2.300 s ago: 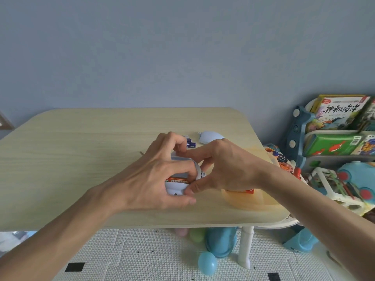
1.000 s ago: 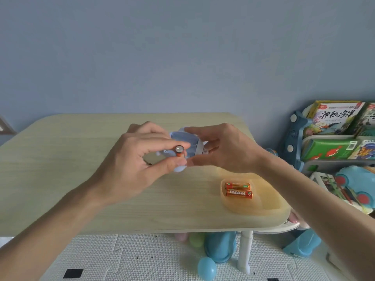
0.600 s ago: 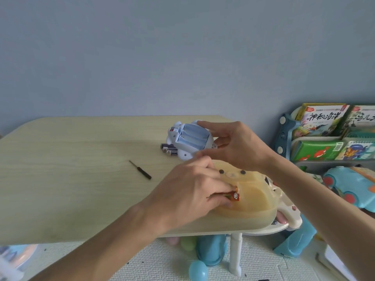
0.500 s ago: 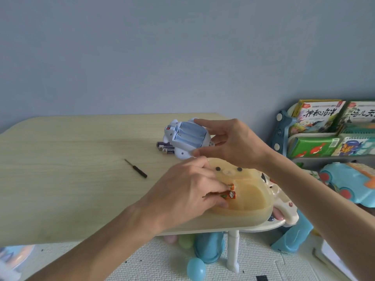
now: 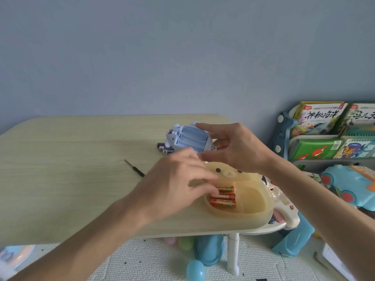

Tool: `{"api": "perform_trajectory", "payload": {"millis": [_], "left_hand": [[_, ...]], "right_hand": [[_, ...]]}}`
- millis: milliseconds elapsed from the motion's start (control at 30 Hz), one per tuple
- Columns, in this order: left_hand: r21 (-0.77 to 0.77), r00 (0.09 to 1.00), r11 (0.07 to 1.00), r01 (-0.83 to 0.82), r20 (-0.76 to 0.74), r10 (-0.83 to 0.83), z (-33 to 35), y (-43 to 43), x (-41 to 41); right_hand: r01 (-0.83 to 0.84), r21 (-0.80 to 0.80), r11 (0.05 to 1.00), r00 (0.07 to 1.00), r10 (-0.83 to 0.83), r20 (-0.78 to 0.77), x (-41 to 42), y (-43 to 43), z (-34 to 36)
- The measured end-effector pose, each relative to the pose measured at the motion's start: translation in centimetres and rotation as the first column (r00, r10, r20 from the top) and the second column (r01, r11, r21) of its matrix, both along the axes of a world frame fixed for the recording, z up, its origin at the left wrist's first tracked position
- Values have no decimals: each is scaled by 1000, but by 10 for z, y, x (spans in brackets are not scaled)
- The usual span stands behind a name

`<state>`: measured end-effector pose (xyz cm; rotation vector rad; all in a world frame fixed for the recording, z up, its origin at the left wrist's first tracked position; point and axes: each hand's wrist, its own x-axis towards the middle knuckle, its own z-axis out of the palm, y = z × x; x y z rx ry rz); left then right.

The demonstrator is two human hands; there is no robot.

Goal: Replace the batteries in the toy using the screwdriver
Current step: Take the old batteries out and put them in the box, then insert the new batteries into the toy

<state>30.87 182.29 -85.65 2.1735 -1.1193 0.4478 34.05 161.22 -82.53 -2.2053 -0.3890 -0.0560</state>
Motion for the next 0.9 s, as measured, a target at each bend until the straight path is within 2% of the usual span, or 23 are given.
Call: {"api": "perform_trajectory", "payload": {"millis": [100,233,333,467,633,767,900], "left_hand": [[-130,989,983,-133,54,140,17,30,15],[-132,960,957,-259,-149,239,28,79,28],[-68,932,978,-196,-323,164,23,103,31],[-63,875,992,-107,-479,64,14,111,18],[-80,784,983,-168,-615,84,-7,121,6],[-136,694,972,-191,-719,36,-18,120,1],[-163,692,966,-199,-722,21,-19,123,3]], "right_hand": [[-28,10,1000,999,28,-18,-3,3,1],[-108,-11,994,993,108,-48,-7,10,4],[-197,-18,980,978,195,-78,-12,19,6],[-273,-68,960,957,263,-125,-19,32,5],[-289,-104,952,946,267,-184,-24,46,-4],[-309,-125,943,940,282,-193,-26,53,-7],[-340,-212,916,929,293,-224,-22,54,9]]}}
